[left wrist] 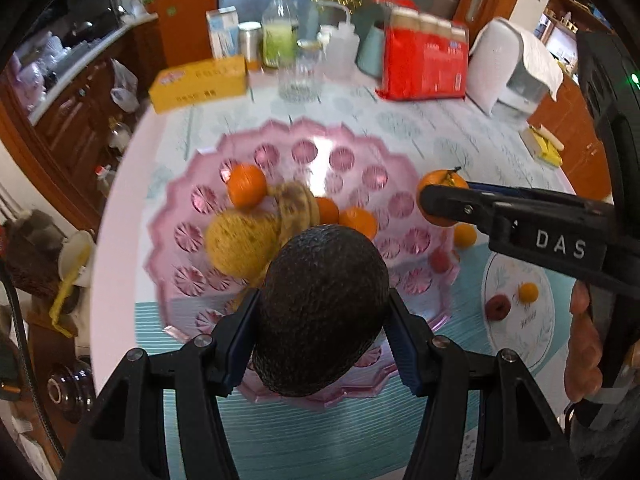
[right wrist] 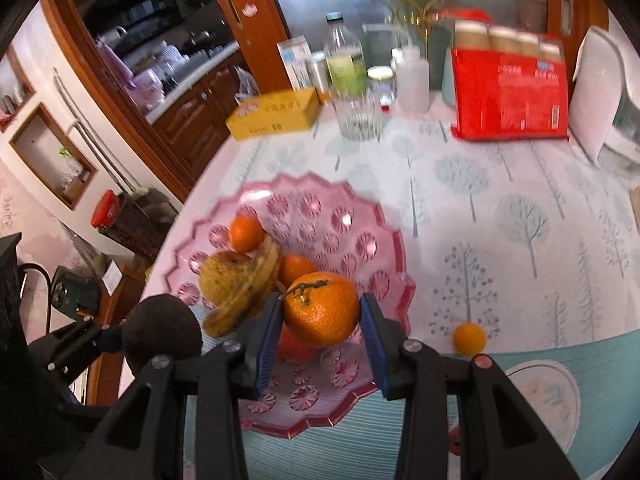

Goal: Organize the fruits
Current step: 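Carry the avocado with the left tool while the right tool carries the orange to the bowl, then lower avocado and orange into the bowl and open both tools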

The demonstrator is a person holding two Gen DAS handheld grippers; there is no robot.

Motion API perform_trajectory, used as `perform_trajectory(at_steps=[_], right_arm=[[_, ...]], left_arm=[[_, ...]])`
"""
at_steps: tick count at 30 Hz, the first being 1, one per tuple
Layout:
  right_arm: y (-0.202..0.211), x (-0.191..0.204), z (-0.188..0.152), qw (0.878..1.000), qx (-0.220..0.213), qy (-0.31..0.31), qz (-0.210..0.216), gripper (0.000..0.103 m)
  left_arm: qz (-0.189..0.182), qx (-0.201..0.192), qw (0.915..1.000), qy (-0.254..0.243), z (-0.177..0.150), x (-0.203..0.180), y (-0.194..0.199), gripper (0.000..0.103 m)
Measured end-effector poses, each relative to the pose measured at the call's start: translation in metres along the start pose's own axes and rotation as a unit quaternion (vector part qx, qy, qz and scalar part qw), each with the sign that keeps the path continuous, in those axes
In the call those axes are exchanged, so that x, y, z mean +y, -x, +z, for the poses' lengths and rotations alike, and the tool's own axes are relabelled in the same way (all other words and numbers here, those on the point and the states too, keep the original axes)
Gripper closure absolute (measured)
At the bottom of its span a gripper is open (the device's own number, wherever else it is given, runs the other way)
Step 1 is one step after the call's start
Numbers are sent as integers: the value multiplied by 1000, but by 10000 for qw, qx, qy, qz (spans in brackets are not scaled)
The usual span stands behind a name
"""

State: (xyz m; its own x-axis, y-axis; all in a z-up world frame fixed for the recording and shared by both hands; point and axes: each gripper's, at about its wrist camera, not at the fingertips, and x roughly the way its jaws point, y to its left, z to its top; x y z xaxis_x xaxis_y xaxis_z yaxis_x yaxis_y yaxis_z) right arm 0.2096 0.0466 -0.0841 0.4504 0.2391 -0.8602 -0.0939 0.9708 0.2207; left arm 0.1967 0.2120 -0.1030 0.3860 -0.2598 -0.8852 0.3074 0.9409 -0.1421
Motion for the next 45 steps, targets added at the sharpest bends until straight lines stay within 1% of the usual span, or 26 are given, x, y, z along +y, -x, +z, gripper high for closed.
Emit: perform_trajectory(at_steps=[5, 9, 12, 19, 21, 25, 32, 33, 35, 37, 40, 43, 45], right_arm=[[-24, 1, -3, 9996, 241, 3, -133, 63], [-37, 0, -2, 9991, 395, -29, -179, 63], [-44, 1, -3, 9986, 496, -22, -189, 63], [-53, 1, -5, 9975, 685, -32, -182, 63], [-54, 1, -6, 9973, 717, -58, -134, 60], [-48, 2, -7, 9979, 631, -56, -97, 59], [-32, 7, -10, 9988, 478, -33, -39, 59], [-29, 8, -10, 9989, 462, -27, -27, 59], [-24, 9, -13, 9990, 440, -10, -10, 59], [-20, 10, -15, 9992, 403, 9, -17, 59], [-13, 13, -18, 9994, 348, 39, -42, 59], [-6, 15, -22, 9996, 288, 64, -52, 59], [-1, 17, -25, 9996, 258, 84, -72, 59]], left_arm=[[-151, 13, 9999, -73, -2, 6, -15, 46], [-159, 73, 9998, -106, 0, 7, -24, 46], [-170, 118, 9997, -105, -2, 7, -30, 46], [-130, 69, 9998, -151, -5, 5, -32, 46], [-120, 82, 9998, -143, -5, 5, -31, 46], [-50, -115, 9998, -138, -2, 4, -24, 45], [-2, -75, 10000, 26, -1, 6, -18, 44], [7, -82, 10000, 34, -2, 6, -16, 43], [33, -121, 9999, 41, -3, 5, -11, 35], [63, -181, 9998, 52, -4, 4, -5, 30], [67, -246, 9996, 89, -5, 3, 3, 27], [102, -269, 9994, 174, -7, 4, 10, 21], [132, -285, 9992, 256, -9, 5, 14, 19]])
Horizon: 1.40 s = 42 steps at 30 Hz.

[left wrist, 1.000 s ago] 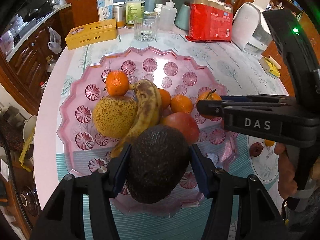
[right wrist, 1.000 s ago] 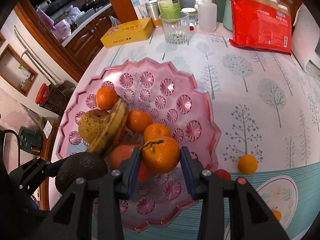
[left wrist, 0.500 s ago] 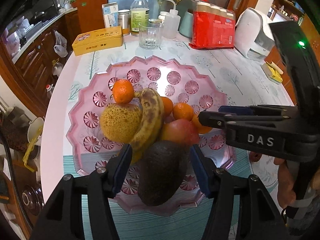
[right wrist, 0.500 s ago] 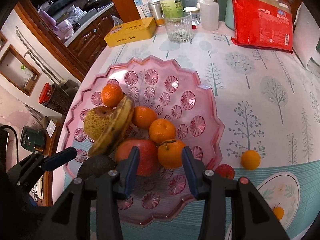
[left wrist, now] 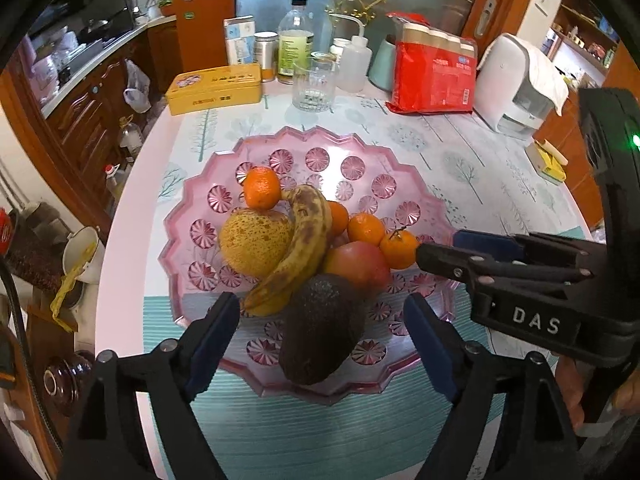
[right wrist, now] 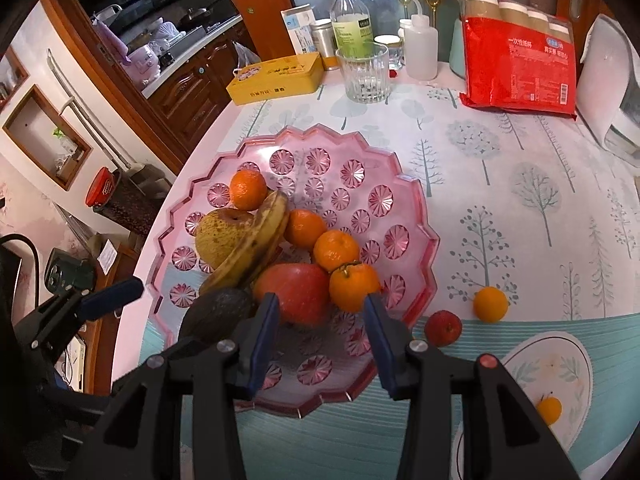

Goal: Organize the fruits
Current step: 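Lower avocado and orange into the bowl and open both tools, then withdraw both tools from the bowl toward the white plate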

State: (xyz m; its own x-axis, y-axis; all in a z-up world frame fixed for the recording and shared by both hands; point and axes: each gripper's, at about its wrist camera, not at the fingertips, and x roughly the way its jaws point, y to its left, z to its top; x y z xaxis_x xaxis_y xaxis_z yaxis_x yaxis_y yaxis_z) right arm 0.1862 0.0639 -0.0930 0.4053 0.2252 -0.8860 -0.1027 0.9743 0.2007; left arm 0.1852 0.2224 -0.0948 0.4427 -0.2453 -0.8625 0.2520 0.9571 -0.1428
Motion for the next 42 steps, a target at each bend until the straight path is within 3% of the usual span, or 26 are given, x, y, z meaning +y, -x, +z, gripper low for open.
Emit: perform_trajectory(at_steps=[10, 18, 34, 42], right_arm=[[14, 5, -22, 10000, -35, 19, 8, 59], [30, 6, -38, 9999, -104, 43, 45, 59], [93, -8, -59, 9977, -621, 279, -14, 59], [128, -46, -67, 9951, -875, 464, -46, 59]], left_arm=[[37, 147, 9989, 440, -20, 12, 13, 17], [92, 132, 9987, 492, -34, 8, 25, 17], [-24, -216, 9987, 451, -33, -39, 66, 16], [-15, -318, 9985, 443, -29, -86, 73, 16]])
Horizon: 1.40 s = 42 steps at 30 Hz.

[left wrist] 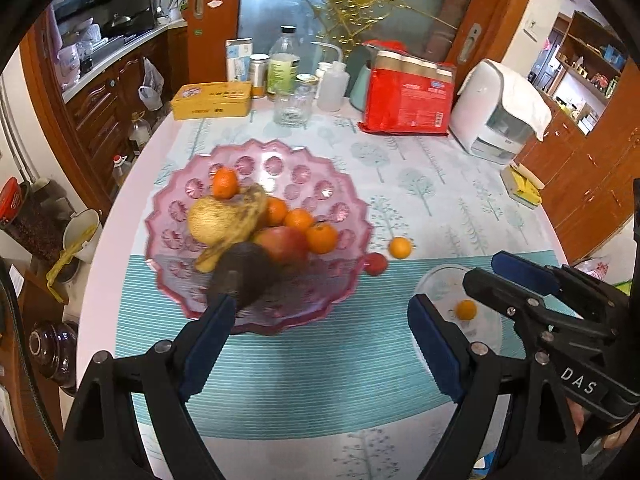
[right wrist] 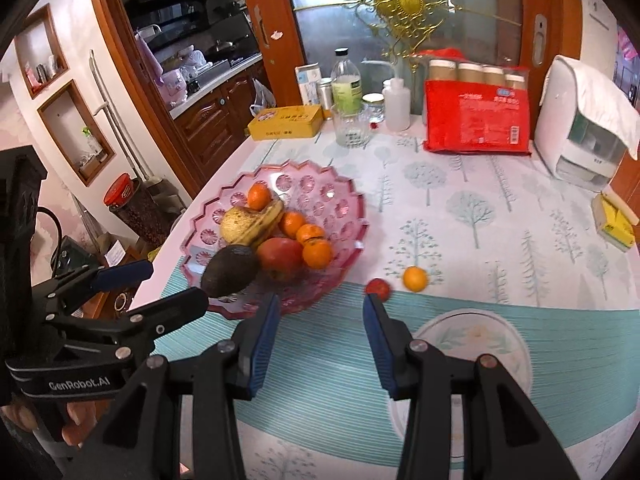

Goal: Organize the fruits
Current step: 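Withdraw both tools from the bowl toward the white plate, then reach the left tool to a red lychee while the right tool reaches a small orange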

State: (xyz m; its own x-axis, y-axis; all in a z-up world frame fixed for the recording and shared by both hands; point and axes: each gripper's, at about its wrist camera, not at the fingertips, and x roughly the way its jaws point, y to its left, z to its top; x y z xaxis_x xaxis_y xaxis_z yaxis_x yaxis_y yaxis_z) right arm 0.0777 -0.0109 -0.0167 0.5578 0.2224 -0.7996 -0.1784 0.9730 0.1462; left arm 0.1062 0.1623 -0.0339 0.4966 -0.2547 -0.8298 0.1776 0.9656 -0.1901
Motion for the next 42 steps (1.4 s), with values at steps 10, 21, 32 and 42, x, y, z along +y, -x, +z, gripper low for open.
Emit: perform_trajectory(at_steps=[10, 21, 32, 42], right_arm=[[33, -88, -4, 9994, -96, 306, -159, 59], [1, -166, -34, 9981, 410, 441, -101, 59], [-63, -181, -75, 9908, 1184, 580, 311, 59], [-97, -174, -86, 9839, 1416, 966, 499, 59]], left_arm=[[93, 22, 9999, -64, -10, -71, -13, 16], [334, 472, 9983, -11, -35, -126, -75, 16], [502, 846, 9949, 212, -55, -144, -153, 16], [410, 953, 9928, 602, -58, -140, -189, 29]])
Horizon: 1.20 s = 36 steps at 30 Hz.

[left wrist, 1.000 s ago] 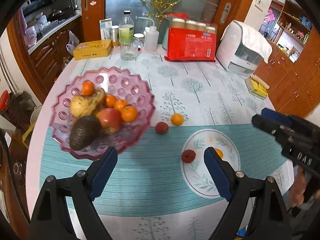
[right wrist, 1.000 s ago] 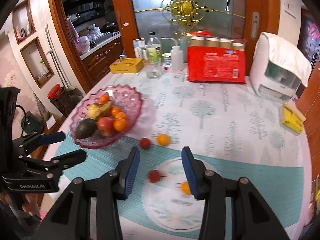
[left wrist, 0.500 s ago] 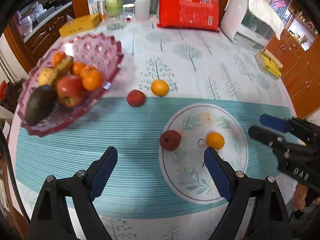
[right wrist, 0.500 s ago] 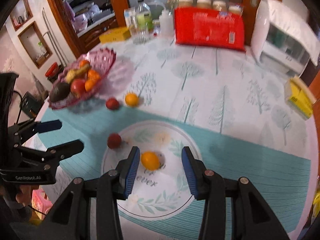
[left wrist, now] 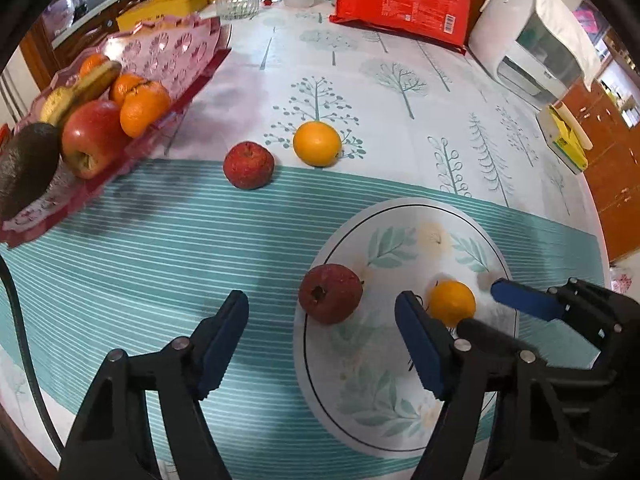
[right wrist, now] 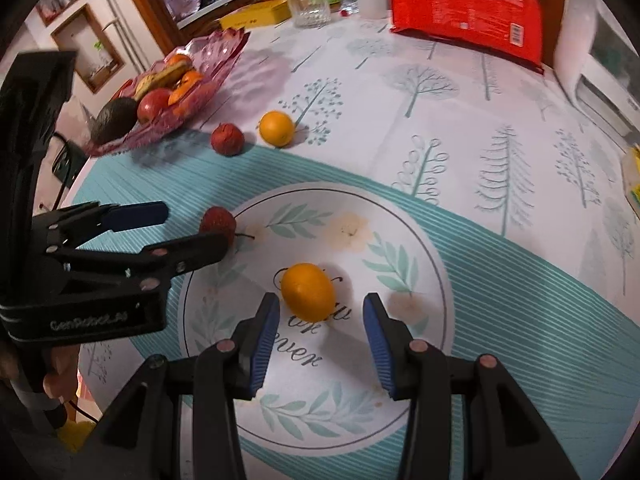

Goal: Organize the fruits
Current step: 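Reach the left tool to a red lychee while the right tool reaches a small orange, then close the left tool on the red lychee while the right tool grips the small orange, lift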

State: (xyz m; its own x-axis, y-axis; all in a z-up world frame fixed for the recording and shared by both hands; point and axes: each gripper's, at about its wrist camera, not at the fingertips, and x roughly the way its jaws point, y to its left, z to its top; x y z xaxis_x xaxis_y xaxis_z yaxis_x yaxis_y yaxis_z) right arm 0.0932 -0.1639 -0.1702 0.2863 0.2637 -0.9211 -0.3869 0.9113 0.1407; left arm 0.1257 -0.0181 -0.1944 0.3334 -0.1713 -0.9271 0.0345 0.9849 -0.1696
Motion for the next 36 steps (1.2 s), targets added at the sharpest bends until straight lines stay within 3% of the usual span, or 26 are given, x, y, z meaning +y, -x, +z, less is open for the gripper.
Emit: perform_trajectory(at_steps=[6, 8, 14, 23, 36], right_arm=[[-12, 2, 2, 10000, 26, 93, -3, 59], [-14, 2, 3, 9999, 21, 113, -8, 62], [-17, 4, 4, 9999, 62, 138, 29, 71], [-13, 7, 3, 9999, 45, 114, -54, 71], [24, 22, 1, 9992, -240, 44, -303, 71]], left_arm=[[-67, 72, 9998, 156, 3, 2, -11, 44], [-106, 114, 9997, 187, 4, 2, -15, 56], [-173, 205, 9995, 167, 6, -3, -22, 69], [-260, 176, 9995, -49, -1, -10, -14, 70], [-398, -54, 9985, -361, -14, -15, 32, 70]])
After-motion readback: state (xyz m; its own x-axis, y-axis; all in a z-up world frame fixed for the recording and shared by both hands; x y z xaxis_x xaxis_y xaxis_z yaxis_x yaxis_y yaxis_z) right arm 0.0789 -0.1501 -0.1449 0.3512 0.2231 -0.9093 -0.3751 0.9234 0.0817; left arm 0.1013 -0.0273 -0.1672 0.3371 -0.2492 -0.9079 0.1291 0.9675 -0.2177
